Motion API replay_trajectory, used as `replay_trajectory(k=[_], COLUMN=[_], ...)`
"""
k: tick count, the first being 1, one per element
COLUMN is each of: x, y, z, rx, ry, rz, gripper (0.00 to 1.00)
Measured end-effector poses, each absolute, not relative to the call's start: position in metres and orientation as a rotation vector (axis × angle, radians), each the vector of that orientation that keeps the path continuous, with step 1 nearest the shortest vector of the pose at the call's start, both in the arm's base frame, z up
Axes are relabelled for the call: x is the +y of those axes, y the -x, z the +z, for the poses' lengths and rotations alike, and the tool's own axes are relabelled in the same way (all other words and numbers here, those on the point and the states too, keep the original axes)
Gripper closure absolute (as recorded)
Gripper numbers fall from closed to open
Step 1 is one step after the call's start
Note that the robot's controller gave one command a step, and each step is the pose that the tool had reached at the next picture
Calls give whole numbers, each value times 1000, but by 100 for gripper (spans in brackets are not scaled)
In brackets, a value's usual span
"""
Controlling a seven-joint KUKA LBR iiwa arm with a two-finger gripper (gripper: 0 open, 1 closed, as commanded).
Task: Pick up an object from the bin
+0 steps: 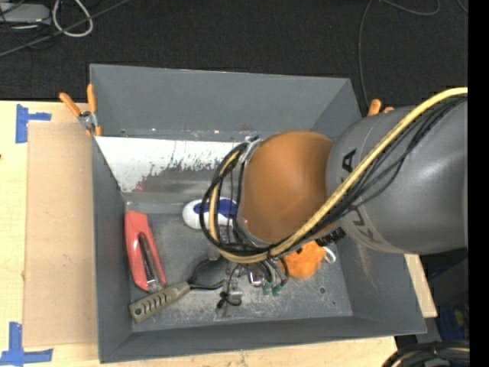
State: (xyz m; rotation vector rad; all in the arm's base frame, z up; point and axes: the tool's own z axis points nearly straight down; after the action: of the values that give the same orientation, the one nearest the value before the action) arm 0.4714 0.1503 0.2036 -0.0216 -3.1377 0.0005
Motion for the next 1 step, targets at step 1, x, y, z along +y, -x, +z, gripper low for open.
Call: replay_trajectory(k=[1], x=[150], y=[-471], z=[204], rx=[-3138], ry=[22], rz=[0], gripper=[0])
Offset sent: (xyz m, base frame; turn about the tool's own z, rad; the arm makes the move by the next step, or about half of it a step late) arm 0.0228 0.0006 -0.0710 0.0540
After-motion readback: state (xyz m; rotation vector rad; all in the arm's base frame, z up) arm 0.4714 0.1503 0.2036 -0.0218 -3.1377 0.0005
